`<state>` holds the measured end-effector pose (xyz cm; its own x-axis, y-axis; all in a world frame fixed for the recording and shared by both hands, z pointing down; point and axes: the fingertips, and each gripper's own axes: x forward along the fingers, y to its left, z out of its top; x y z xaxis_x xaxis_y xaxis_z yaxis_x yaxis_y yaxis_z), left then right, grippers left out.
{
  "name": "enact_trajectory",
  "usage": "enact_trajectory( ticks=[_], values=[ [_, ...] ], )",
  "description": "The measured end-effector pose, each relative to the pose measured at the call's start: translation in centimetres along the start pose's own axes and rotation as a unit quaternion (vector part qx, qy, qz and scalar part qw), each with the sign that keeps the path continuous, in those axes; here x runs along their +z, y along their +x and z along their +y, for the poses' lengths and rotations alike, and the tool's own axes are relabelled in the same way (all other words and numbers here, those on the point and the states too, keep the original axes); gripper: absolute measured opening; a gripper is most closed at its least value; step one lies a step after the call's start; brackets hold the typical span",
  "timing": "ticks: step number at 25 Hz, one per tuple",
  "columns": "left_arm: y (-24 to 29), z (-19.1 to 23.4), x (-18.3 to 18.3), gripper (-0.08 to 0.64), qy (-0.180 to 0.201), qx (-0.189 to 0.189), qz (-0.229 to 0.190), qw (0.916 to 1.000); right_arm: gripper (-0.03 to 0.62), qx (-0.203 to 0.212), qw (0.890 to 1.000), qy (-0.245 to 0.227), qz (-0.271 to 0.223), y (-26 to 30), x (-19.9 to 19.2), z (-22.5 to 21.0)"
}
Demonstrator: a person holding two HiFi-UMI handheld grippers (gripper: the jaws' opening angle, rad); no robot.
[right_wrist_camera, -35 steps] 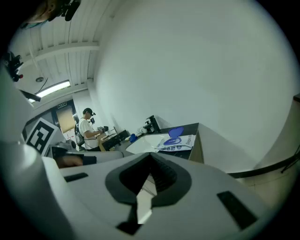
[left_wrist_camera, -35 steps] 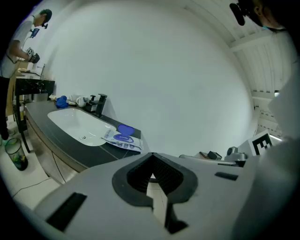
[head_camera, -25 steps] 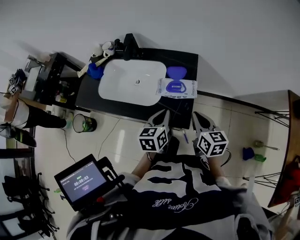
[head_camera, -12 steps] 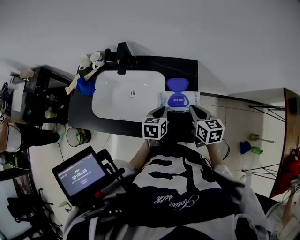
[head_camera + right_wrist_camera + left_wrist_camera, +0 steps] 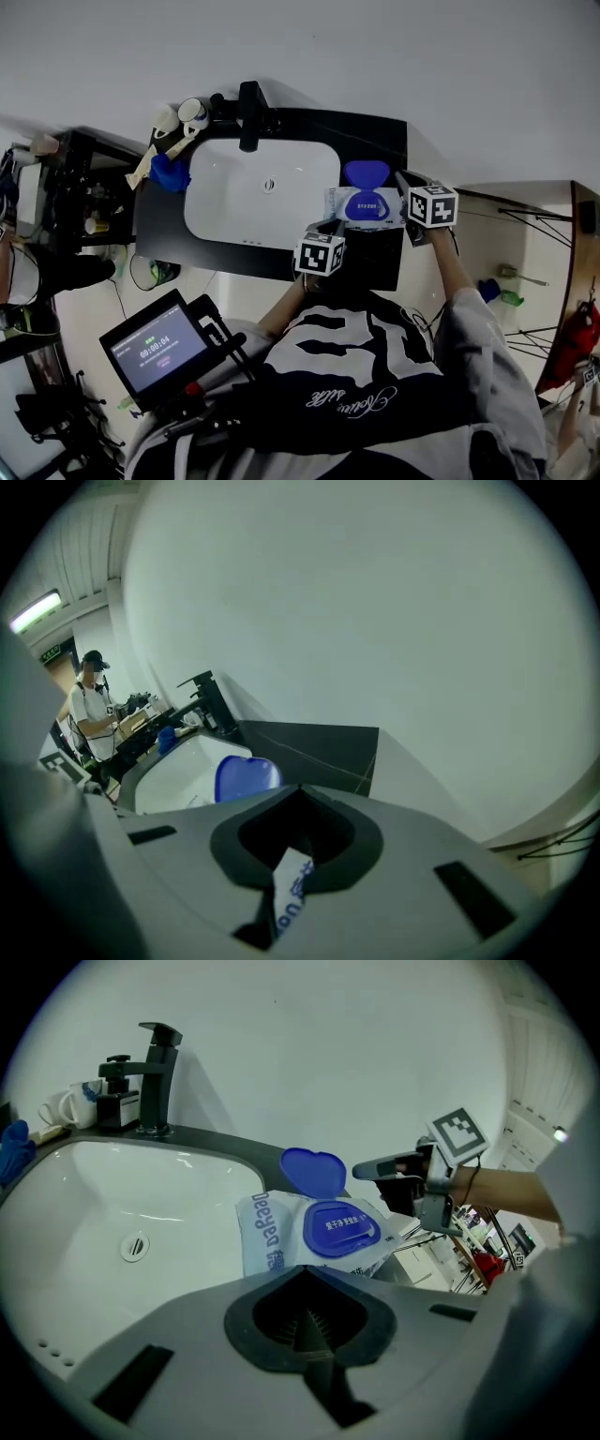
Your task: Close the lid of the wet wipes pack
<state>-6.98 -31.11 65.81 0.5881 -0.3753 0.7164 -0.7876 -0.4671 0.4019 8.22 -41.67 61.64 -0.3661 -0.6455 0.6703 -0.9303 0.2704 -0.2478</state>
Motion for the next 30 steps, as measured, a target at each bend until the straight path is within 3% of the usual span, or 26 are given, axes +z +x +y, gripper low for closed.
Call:
enact_trajectory(
  ticks=[4, 10, 14, 17, 20, 25, 27, 30],
  values=[
    [0.5, 0.1, -0.4, -0.002, 0.012, -0.001, 0.009, 0.9999, -0.002, 0.037, 0.998, -0.004, 0.041, 3.5, -0.6, -0.5],
    [0.9, 0.1, -0.7, -0.002, 0.019, 0.0, 0.015, 0.9997, -0.002, 0.127, 0.992, 0.005, -0.017, 0.9, 0.6, 2.2],
    [0.7, 0.0, -0.8, -0.002, 0.017, 0.0, 0.019, 0.9997, -0.002, 0.145, 0.987, -0.072, 0.013, -1.5, -1.6, 4.8],
    [0.7, -0.1, -0.7, -0.002, 0.018, 0.001, 0.019, 0.9997, -0.002, 0.16, 0.974, -0.148, 0.058, -2.5, -4.7, 7.3],
    [0.5, 0.0, -0.6, -0.002, 0.021, 0.004, 0.018, 0.9996, -0.002, 0.147, 0.961, -0.213, 0.098, -2.5, -7.2, 9.4],
    [0.4, 0.2, -0.5, -0.002, 0.022, 0.007, 0.017, 0.9996, -0.002, 0.068, 0.937, -0.31, 0.144, -1.6, -8.3, 10.2],
    [0.4, 0.4, -0.4, -0.002, 0.022, 0.009, 0.017, 0.9996, -0.002, 0.057, 0.939, -0.301, 0.153, -1.3, -8.3, 10.2],
    [0.2, 0.9, -0.3, -0.002, 0.011, 0.012, 0.013, 0.9998, -0.002, 0.058, 0.953, -0.257, 0.15, -0.8, -8.1, 10.3]
  ],
)
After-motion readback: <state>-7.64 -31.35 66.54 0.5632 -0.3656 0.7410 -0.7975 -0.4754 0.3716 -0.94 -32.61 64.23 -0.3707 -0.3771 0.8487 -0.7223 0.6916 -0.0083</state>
